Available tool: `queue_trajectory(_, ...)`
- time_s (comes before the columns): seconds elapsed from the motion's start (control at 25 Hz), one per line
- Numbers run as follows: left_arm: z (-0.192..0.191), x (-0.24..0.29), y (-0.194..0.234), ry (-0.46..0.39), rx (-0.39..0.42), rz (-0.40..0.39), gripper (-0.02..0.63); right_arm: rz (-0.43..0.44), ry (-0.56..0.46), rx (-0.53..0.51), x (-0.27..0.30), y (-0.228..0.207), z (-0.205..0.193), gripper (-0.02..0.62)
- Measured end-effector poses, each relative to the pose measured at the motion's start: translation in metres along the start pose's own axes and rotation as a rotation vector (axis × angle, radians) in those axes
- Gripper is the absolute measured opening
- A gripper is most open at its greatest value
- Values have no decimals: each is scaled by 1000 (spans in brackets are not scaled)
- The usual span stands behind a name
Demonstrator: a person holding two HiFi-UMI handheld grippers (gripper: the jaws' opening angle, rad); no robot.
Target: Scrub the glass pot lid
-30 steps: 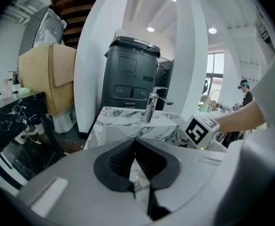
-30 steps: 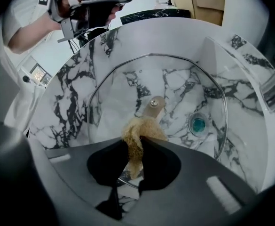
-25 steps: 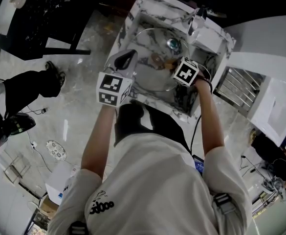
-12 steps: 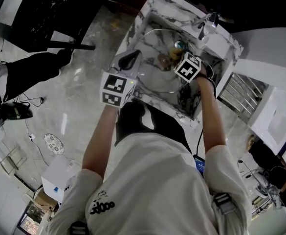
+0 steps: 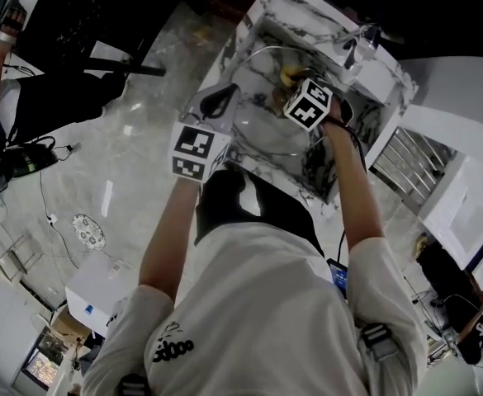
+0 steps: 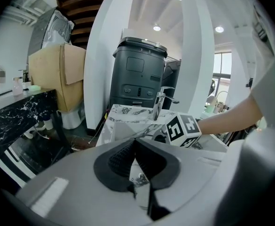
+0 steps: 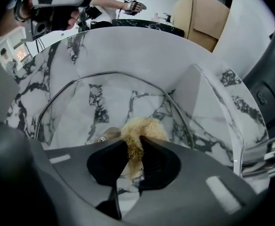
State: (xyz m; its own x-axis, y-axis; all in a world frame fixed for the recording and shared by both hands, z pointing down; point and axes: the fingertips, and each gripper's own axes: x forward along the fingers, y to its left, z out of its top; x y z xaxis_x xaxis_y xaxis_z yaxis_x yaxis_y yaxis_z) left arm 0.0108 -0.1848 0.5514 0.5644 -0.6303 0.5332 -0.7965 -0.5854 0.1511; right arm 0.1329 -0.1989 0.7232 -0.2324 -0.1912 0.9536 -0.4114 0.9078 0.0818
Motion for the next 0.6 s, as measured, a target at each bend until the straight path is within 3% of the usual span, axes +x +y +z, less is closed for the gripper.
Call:
queue_trajectory(0.32,-6,-4,0,14,1,10,11,5,-52,-82,7,28,26,61)
queue_trajectory(0.6,-6,-4,-4,22,8,4,11,70,-81,-139,5,75,41,60)
